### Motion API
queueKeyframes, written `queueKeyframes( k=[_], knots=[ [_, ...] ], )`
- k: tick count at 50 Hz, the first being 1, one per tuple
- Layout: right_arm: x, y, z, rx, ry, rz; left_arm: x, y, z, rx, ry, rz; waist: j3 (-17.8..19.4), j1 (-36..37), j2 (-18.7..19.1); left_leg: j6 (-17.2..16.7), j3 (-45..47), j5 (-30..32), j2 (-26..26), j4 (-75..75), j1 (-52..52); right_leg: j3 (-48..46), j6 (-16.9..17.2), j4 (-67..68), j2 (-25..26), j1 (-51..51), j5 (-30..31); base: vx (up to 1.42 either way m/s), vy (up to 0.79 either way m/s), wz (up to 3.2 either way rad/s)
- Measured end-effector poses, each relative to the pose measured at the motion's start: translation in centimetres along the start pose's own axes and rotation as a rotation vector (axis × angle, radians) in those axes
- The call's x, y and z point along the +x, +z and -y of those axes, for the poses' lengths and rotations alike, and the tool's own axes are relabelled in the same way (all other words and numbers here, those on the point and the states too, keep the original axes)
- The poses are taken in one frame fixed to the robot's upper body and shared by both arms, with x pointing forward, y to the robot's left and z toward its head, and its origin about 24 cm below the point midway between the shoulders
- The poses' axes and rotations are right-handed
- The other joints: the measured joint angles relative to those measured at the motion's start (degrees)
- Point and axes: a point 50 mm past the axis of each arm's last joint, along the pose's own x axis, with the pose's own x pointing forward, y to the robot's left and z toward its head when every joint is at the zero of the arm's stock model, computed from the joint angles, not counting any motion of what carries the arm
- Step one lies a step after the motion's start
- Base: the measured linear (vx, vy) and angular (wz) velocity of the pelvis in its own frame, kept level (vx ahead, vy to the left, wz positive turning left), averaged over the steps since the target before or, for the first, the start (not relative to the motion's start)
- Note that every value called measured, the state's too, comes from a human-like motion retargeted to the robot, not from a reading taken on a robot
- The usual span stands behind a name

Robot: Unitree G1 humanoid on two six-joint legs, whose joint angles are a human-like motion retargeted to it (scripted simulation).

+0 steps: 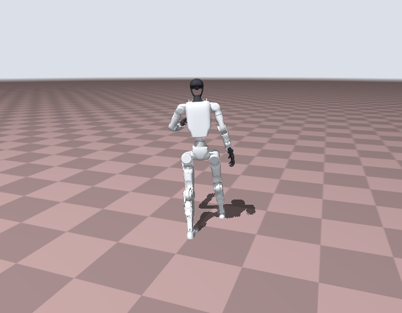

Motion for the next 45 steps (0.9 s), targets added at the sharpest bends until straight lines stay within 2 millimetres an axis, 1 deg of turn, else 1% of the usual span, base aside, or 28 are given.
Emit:
queueKeyframes(
  k=[2, 5, 6, 7, 8, 9, 11, 13, 15, 16, 17, 18, 20, 22, 23, 25, 28, 30, 33, 35, 38, 39, 40, 42, 43, 45],
  knots=[
    [0.5, 2.7, 0.7, -0.032, -0.019, 0.067, 0.1, -0.6, -0.3, -0.024, 0.024, -0.033, 0.82, 1.16, 0.94, 0.02, -1.3, 0.12, 1.33, -1.1, 0.87, 3.82, 0.0, -1.36, 2.99, -0.51, -0.52, 0.47, -0.17, 0.8],
    [0.4, 3.9, 1.3, -0.015, -0.065, 0.161, -2.2, -2.4, 1.5, -0.051, -0.021, -0.121, 0.74, 0.88, 1.63, 0.65, -5.16, 0.93, 1.73, -0.53, 2.51, 9.79, 0.0, -1.36, 4.36, 1.65, -0.51, 0.5, -0.1, 1.2],
    [0.4, 4.8, 1.8, 0.005, -0.087, 0.2, -2.8, -3.3, 2.3, -0.056, -0.04, -0.163, 0.71, 0.72, 1.69, 0.88, -6.55, 1.63, 1.44, -0.23, 2.46, 10.73, 0.0, -1.36, 3.95, 2.13, 0.15, 0.52, -0.08, 1.3],
    [0.3, 5.0, 2.1, 0.025, -0.106, 0.229, -3.8, -4.3, 3.4, -0.062, -0.071, -0.214, 0.41, 0.46, 1.85, 1.06, -8.1, 2.4, 1.27, 0.07, 2.68, 10.97, 0.0, -1.36, 3.43, 2.96, 0.67, 0.54, -0.08, 1.42],
    [0.0, 4.0, 2.2, 0.046, -0.121, 0.237, -6.1, -5.4, 5.1, -0.068, -0.125, -0.284, -0.42, 0.02, 2.2, 1.14, -9.99, 3.28, 1.36, 0.36, 3.43, 9.84, 0.0, -1.34, 2.68, 4.48, 0.91, 0.55, -0.09, 1.44],
    [-0.2, 3.7, 2.4, 0.069, -0.136, 0.25, -7.9, -6.4, 6.5, -0.071, -0.173, -0.359, -0.97, -0.06, 2.41, 0.96, -11.57, 4.24, 1.29, 0.81, 3.68, 8.57, 0.0, -1.2, 1.93, 5.45, 1.04, 0.55, -0.11, 1.35],
    [-0.4, 3.7, 3.0, 0.118, -0.164, 0.272, -11.7, -8.3, 9.1, -0.084, -0.271, -0.53, -1.68, 0.32, 2.55, 0.01, -14.15, 6.26, 0.83, 2.3, 3.53, 6.02, 0.0, -0.69, 0.5, 6.94, 0.82, 0.55, -0.14, 1.1],
    [-0.4, 3.5, 3.5, 0.154, -0.186, 0.265, -16.2, -9.9, 11.6, -0.124, -0.376, -0.741, -2.18, 0.95, 2.07, -1.66, -15.35, 8.29, -0.38, 5.37, 2.68, 3.99, 0.0, -0.01, -1.12, 8.62, -0.14, 0.54, -0.16, 1.04],
    [-0.2, 3.0, 3.8, 0.159, -0.191, 0.222, -21.1, -10.9, 13.5, -0.209, -0.475, -1.0, -2.65, 1.46, 0.47, -3.53, -13.57, 10.1, -3.2, 12.03, -0.35, 2.24, 0.0, 0.82, -3.9, 10.1, -1.69, 0.5, -0.13, 1.16],
    [0.1, 3.3, 4.2, 0.152, -0.184, 0.193, -22.6, -11.2, 13.9, -0.269, -0.51, -1.133, -2.37, 1.71, -0.13, -4.23, -10.17, 10.4, -4.73, 18.42, -3.96, 1.21, -0.12, 1.17, -5.47, 10.49, -2.48, 0.46, -0.11, 1.31],
    [0.3, 3.5, 4.5, 0.136, -0.172, 0.16, -24.5, -11.4, 14.3, -0.335, -0.546, -1.265, -2.53, 1.8, -0.64, -4.63, -6.26, 10.61, -5.63, 25.17, -8.03, 0.06, -0.38, 1.79, -6.71, 10.6, -3.41, 0.43, -0.12, 1.45],
    [0.4, 3.3, 4.5, 0.102, -0.15, 0.12, -27.0, -11.3, 14.3, -0.398, -0.581, -1.395, -3.59, 1.58, -0.94, -4.46, -1.33, 10.59, -5.28, 32.63, -13.01, -1.35, -0.95, 2.93, -7.28, 10.15, -4.62, 0.44, -0.12, 1.53],
    [0.5, 3.1, 4.9, 0.085, -0.172, 0.076, -31.0, -10.8, 13.8, -0.496, -0.532, -1.578, -4.06, 1.44, -0.73, -6.19, 12.54, 12.27, -0.6, 50.87, -23.58, -4.67, -2.45, 7.56, -8.27, 9.91, -8.71, 0.45, -0.12, 1.52],
    [0.6, 2.8, 4.4, 0.007, -0.109, 0.021, -35.1, -10.0, 13.1, -0.522, -0.636, -1.719, -5.87, 2.63, -1.2, -0.76, 20.94, 7.63, 3.66, 53.91, -27.48, -6.74, -3.05, 7.89, -8.48, 9.71, -9.34, 0.41, -0.16, 1.15],
    [0.7, 2.9, 4.2, -0.013, -0.093, 0.017, -36.7, -9.6, 12.6, -0.518, -0.67, -1.758, -5.9, 3.85, -1.64, 0.64, 25.3, 5.45, 5.19, 54.62, -28.28, -7.37, -3.34, 9.95, -8.92, 9.37, -10.36, 0.4, -0.16, 0.69],
    [0.9, 3.8, 3.9, -0.06, -0.041, 0.009, -39.1, -9.0, 11.7, -0.496, -0.786, -1.819, -5.87, 6.72, -2.78, 3.73, 30.62, 0.43, 4.94, 49.52, -28.29, -7.98, -3.71, 9.58, -9.5, 10.17, -10.41, 0.4, -0.14, 0.46],
    [1.1, 6.5, 4.1, -0.053, -0.067, 0.09, -41.1, -8.8, 10.3, -0.426, -0.831, -1.841, -4.26, 10.53, -3.61, 3.36, 36.65, -1.35, 4.3, 39.98, -28.35, -9.5, -3.49, 11.07, -10.17, 12.02, -11.38, 0.4, -0.1, 0.42],
    [1.2, 9.1, 4.8, -0.028, -0.116, 0.169, -41.4, -9.1, 9.7, -0.389, -0.792, -1.848, -2.51, 12.82, -3.74, 2.97, 40.2, 0.11, 3.88, 30.76, -27.99, -10.88, -3.48, 10.02, -10.09, 14.41, -11.84, 0.38, -0.07, 0.45],
    [0.8, 13.0, 5.7, -0.013, -0.193, 0.303, -41.1, -9.4, 9.5, -0.41, -0.634, -1.856, -0.7, 15.35, -2.9, 2.44, 44.75, 4.87, 3.94, 14.8, -27.26, -12.79, -2.58, 9.63, -8.85, 17.13, -12.4, 0.37, -0.02, 0.44],
    [0.3, 15.3, 6.1, -0.002, -0.238, 0.399, -41.1, -9.3, 9.8, -0.454, -0.531, -1.853, 0.15, 16.22, -1.59, 0.53, 47.62, 7.6, 5.77, 8.97, -28.19, -14.44, -2.48, 12.02, -7.59, 18.42, -14.12, 0.37, 0.01, 0.34],
    [-0.3, 18.4, 6.3, -0.05, -0.256, 0.492, -40.5, -9.0, 10.8, -0.573, -0.374, -1.854, 0.35, 17.52, 0.19, -0.66, 49.06, 15.5, 6.47, -5.79, -28.53, -15.15, -2.62, 11.85, -5.02, 20.63, -15.06, 0.39, 0.06, 0.09],
    [-0.5, 19.3, 6.2, -0.057, -0.254, 0.52, -40.3, -8.7, 11.2, -0.606, -0.357, -1.845, 0.34, 17.83, 0.5, -2.19, 50.34, 15.93, 7.27, -7.57, -29.37, -15.33, -2.56, 12.91, -4.66, 20.91, -15.69, 0.4, 0.08, -0.11],
    [-0.7, 20.2, 5.9, -0.054, -0.25, 0.55, -40.3, -8.4, 11.7, -0.633, -0.362, -1.833, 0.29, 18.05, 0.69, -4.37, 52.13, 15.04, 8.52, -7.36, -30.72, -15.55, -2.43, 14.48, -4.5, 21.03, -16.5, 0.42, 0.08, -0.14],
    [-0.9, 21.3, 5.5, -0.081, -0.239, 0.571, -39.8, -8.1, 12.5, -0.698, -0.325, -1.818, -0.08, 18.47, 0.16, -4.66, 53.34, 12.85, 9.43, -7.71, -32.91, -15.32, -2.01, 13.75, -4.57, 22.28, -16.61, 0.44, 0.1, -0.01],
    [-1.1, 22.1, 5.6, -0.107, -0.243, 0.569, -38.9, -8.4, 12.9, -0.744, -0.271, -1.813, 0.29, 18.39, -0.26, -3.99, 53.0, 12.07, 9.41, -7.71, -33.92, -15.19, -1.84, 10.93, -4.4, 23.9, -15.89, 0.47, 0.11, 0.11],
    [-1.4, 23.3, 5.0, -0.122, -0.225, 0.587, -37.6, -8.6, 13.4, -0.784, -0.264, -1.776, 0.42, 18.7, -0.81, -3.67, 53.83, 10.92, 9.89, -7.71, -33.97, -14.7, -1.71, 10.44, -4.34, 25.4, -15.65, 0.51, 0.13, -0.06]
  ],
)
